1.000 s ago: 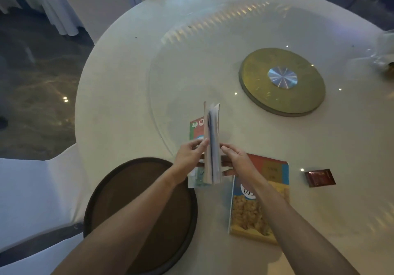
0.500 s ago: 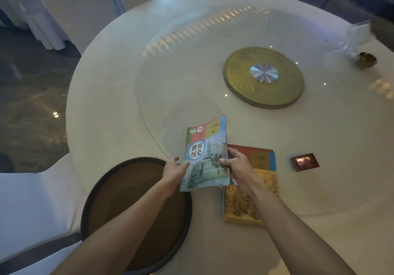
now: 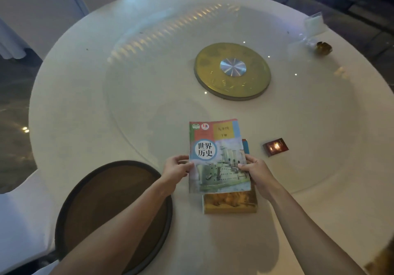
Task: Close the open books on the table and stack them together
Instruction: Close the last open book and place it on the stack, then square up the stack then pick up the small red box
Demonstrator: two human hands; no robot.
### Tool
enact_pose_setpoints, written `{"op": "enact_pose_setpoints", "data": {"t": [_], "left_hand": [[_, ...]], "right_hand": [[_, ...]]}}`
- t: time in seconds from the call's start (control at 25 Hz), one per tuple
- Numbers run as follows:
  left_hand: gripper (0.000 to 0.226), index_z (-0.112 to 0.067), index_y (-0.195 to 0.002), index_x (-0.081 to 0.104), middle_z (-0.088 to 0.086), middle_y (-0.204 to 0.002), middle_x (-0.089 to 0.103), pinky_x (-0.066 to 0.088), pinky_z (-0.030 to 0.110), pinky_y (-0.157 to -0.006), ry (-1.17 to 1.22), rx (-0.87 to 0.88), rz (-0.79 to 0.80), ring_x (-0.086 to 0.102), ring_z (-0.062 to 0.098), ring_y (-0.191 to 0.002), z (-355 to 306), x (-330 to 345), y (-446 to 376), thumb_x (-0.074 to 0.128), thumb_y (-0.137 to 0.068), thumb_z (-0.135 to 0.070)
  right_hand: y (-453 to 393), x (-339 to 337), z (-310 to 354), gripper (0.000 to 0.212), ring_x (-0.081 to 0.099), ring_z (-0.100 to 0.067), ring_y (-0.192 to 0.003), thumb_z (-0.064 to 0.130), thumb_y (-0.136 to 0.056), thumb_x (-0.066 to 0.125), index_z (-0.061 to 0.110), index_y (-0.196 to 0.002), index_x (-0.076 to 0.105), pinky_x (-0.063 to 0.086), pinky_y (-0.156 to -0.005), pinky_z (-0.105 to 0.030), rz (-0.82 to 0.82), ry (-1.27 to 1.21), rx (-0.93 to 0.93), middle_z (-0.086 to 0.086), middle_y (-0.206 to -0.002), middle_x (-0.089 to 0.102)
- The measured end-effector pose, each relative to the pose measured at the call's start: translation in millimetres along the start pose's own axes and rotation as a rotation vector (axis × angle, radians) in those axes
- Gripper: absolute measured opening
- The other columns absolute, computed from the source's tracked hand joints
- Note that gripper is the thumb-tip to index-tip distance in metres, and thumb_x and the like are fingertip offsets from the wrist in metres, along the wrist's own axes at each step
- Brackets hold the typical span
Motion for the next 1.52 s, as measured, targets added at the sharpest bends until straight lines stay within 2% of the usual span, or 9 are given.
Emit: {"op": "enact_pose_setpoints", "data": {"t": [0.2, 0.32, 0.52, 0.64, 0.84, 1.0, 1.12, 1.32, 1.52], "left_hand": [[0.027, -0.013, -0.114, 0.067, 0.008, -0.094, 0.077, 0.054, 0.027, -0.061, -0.090, 0.005, -0.005, 0.071, 0.016, -0.077, 19, 40, 5, 0.073, -0.088, -0.015], [0.029, -0.019, -0.112, 0.066, 0.006, -0.093, 0.078, 0.062, 0.042, -0.078, -0.193, -0.028, -0.028, 0.074, 0.021, -0.084, 42, 52, 9, 0.074, -0.084, -0.022], [0.033, -0.022, -0.125, 0.066, -0.001, -0.096, 0.074, 0.053, 0.025, -0.065, -0.333, 0.018, -0.088, 0.069, 0.010, -0.081, 51, 61, 23, 0.066, -0.092, -0.020], [0.037, -0.023, -0.131, 0.065, 0.003, -0.109, 0.073, 0.057, 0.032, -0.075, -0.450, 0.060, -0.131, 0.069, 0.017, -0.096, 43, 61, 29, 0.061, -0.094, -0.029], [0.021, -0.020, -0.091, 0.076, 0.000, -0.089, 0.078, 0.060, 0.044, -0.075, -0.423, -0.022, -0.105, 0.074, 0.023, -0.087, 54, 68, 25, 0.055, -0.091, -0.016], [0.023, -0.014, -0.086, 0.075, 0.002, -0.083, 0.077, 0.061, 0.044, -0.071, -0.457, -0.031, -0.158, 0.073, 0.024, -0.080, 57, 67, 19, 0.053, -0.090, -0.020], [0.025, -0.016, -0.090, 0.075, 0.001, -0.087, 0.077, 0.061, 0.044, -0.070, -0.487, -0.014, -0.208, 0.072, 0.021, -0.078, 54, 67, 21, 0.051, -0.089, -0.025], [0.025, -0.015, -0.096, 0.076, 0.002, -0.091, 0.078, 0.059, 0.041, -0.073, -0.511, 0.037, -0.223, 0.071, 0.023, -0.082, 24, 69, 0, 0.053, -0.092, -0.023], [0.023, -0.015, -0.099, 0.076, 0.004, -0.092, 0.078, 0.058, 0.038, -0.071, -0.507, 0.062, -0.215, 0.072, 0.026, -0.082, -19, 74, -39, 0.055, -0.094, -0.022]], "right_hand": [[12, -32, -36, 0.030, 0.077, -0.024, -0.092, -0.005, -0.096, 0.060, 0.017, -0.109, 0.074, 0.064, -0.079, -0.041, -0.107, 0.136, -0.004, -0.004, -0.102, 0.079], [9, -46, -56, 0.021, 0.075, -0.024, -0.090, -0.001, -0.092, 0.062, 0.015, -0.102, 0.074, 0.063, -0.081, -0.044, -0.178, 0.301, -0.027, -0.006, -0.098, 0.079], [2, -52, -74, 0.014, 0.065, -0.029, -0.096, 0.023, -0.091, 0.063, 0.017, -0.102, 0.069, 0.057, -0.081, -0.043, -0.258, 0.750, -0.060, -0.007, -0.103, 0.066], [-2, -50, -84, 0.018, 0.060, -0.033, -0.103, 0.026, -0.096, 0.058, 0.011, -0.103, 0.067, 0.054, -0.085, -0.043, -0.262, 0.883, -0.085, -0.013, -0.109, 0.060], [-1, -53, -90, 0.031, 0.053, -0.024, -0.065, 0.019, -0.102, 0.049, 0.017, -0.072, 0.056, 0.039, -0.057, -0.035, -0.264, 0.682, -0.023, -0.003, -0.069, 0.058], [-2, -61, -97, 0.041, 0.039, -0.020, -0.056, 0.017, -0.099, 0.055, 0.018, -0.060, 0.042, 0.024, -0.054, -0.035, -0.318, 0.547, 0.060, 0.002, -0.055, 0.041], [-7, -64, -104, 0.038, 0.035, -0.019, -0.056, 0.021, -0.098, 0.057, 0.013, -0.063, 0.045, 0.022, -0.057, -0.034, -0.308, 0.469, 0.086, -0.002, -0.057, 0.038], [-23, -64, -102, 0.031, 0.055, -0.025, -0.066, 0.027, -0.096, 0.058, 0.001, -0.083, 0.067, 0.034, -0.061, -0.034, -0.309, 0.382, 0.082, -0.022, -0.078, 0.068], [-56, -66, -68, 0.030, 0.061, -0.035, -0.071, 0.026, -0.097, 0.058, 0.000, -0.085, 0.067, 0.036, -0.061, -0.034, -0.339, 0.363, 0.056, -0.018, -0.079, 0.071]]}}
Point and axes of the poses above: each hand's wrist, its own y-axis away from the middle knuckle, its own x-axis out of the palm, z = x × y, the point moved 10 cm from there along -y, towards the middle knuckle
